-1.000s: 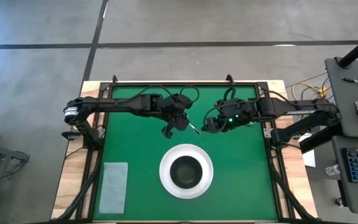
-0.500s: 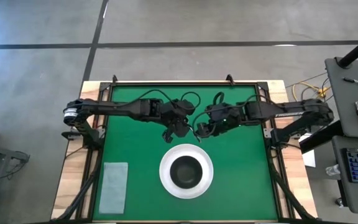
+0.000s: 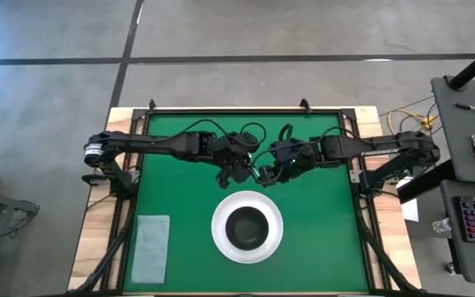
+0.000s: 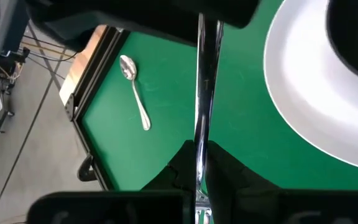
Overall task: Set table place
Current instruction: Put the fork beside the white plate on the table
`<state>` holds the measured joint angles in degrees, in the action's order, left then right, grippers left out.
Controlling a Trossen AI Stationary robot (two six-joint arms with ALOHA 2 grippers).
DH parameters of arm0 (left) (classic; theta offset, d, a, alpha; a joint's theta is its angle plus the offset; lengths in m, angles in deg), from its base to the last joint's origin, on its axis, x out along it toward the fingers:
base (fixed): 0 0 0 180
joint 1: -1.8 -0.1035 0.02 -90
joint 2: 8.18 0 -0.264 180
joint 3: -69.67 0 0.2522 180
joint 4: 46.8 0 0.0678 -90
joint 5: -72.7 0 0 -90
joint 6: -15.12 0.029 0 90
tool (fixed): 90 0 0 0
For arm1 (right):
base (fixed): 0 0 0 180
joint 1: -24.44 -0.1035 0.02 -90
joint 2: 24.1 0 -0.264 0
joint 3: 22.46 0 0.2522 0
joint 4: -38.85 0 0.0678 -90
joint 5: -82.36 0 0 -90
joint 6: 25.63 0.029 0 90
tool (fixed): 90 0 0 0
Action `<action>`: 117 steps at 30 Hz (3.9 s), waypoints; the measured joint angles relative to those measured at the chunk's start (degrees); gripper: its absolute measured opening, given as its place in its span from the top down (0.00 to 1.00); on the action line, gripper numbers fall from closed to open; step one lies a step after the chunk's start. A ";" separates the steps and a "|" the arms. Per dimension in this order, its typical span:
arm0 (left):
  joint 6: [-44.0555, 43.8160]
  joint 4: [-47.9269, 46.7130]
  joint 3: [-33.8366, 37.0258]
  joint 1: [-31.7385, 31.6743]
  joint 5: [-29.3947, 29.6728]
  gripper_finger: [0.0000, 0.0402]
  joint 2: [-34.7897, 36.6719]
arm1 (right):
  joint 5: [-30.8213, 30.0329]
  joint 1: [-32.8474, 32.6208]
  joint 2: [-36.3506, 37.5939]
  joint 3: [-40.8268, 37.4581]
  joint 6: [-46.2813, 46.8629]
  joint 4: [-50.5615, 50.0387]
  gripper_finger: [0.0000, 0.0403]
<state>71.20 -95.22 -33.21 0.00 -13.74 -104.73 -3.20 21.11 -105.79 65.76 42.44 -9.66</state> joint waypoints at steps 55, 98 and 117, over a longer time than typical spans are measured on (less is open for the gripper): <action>-6.21 2.72 0.74 0.42 8.84 0.88 0.11 | -4.58 0.02 0.07 -0.68 -0.57 -1.73 0.97; -48.04 -0.25 24.71 -7.60 15.96 0.72 25.83 | -30.71 -31.91 0.39 -22.91 61.40 -3.21 0.96; -57.40 -1.87 27.12 -7.56 15.93 0.72 29.86 | -26.56 -33.91 -3.02 -36.78 60.98 20.86 0.96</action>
<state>13.80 -97.10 -6.09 -7.56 2.19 -74.87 -29.76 -12.80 -108.81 28.98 103.43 11.20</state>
